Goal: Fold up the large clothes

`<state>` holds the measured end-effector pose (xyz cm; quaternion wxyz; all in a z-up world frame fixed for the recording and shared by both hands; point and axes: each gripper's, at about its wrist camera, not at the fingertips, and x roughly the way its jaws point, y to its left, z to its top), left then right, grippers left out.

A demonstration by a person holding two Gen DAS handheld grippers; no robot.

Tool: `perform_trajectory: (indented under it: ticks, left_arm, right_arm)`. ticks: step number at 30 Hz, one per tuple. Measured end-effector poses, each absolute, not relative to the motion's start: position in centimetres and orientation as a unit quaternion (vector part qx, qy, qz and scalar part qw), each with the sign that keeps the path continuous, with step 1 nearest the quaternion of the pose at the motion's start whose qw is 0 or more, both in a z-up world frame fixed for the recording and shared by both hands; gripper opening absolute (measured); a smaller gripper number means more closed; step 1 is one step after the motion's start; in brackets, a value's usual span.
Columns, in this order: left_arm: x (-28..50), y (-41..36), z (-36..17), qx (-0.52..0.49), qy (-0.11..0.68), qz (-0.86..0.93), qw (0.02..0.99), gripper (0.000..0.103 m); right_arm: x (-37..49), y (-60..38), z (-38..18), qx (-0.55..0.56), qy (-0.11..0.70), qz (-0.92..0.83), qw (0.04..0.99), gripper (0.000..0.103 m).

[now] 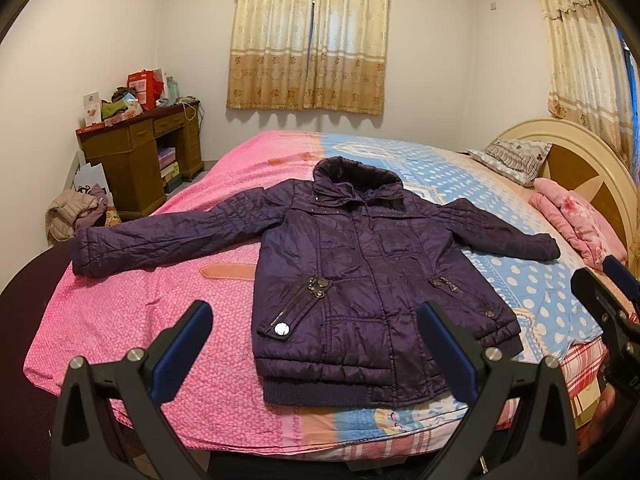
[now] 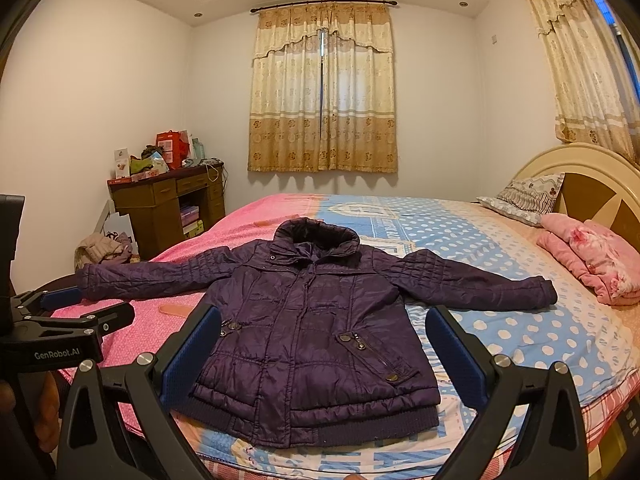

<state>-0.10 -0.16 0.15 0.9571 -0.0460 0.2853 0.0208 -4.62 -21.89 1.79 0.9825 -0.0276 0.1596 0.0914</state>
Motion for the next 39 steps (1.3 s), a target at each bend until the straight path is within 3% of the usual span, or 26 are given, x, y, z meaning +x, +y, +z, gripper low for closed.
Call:
perform_trajectory:
  ticks: [39]
  left_arm:
    - [-0.01, 0.57, 0.22, -0.049, 0.283, 0.023, 0.958, 0.103]
  right_arm:
    - [-4.46, -21.93, 1.65, -0.027, 0.163, 0.093, 0.982, 0.102]
